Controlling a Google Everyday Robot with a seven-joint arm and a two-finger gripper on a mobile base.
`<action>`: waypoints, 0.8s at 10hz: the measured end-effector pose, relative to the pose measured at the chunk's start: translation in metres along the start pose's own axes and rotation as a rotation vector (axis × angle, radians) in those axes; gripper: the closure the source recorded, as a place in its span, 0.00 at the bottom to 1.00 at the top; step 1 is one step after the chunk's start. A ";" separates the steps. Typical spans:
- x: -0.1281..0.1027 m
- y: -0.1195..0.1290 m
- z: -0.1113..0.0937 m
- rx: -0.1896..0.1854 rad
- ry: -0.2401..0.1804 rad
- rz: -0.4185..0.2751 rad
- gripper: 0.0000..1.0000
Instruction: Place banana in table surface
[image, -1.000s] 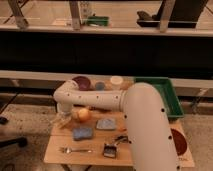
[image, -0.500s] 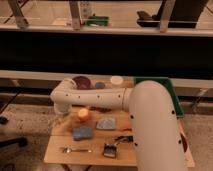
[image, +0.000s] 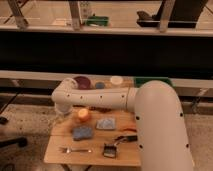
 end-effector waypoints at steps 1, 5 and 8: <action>-0.002 0.000 -0.001 0.001 -0.001 -0.002 1.00; -0.010 -0.001 0.004 -0.006 -0.006 -0.028 0.93; -0.018 -0.004 0.009 -0.010 -0.017 -0.067 0.63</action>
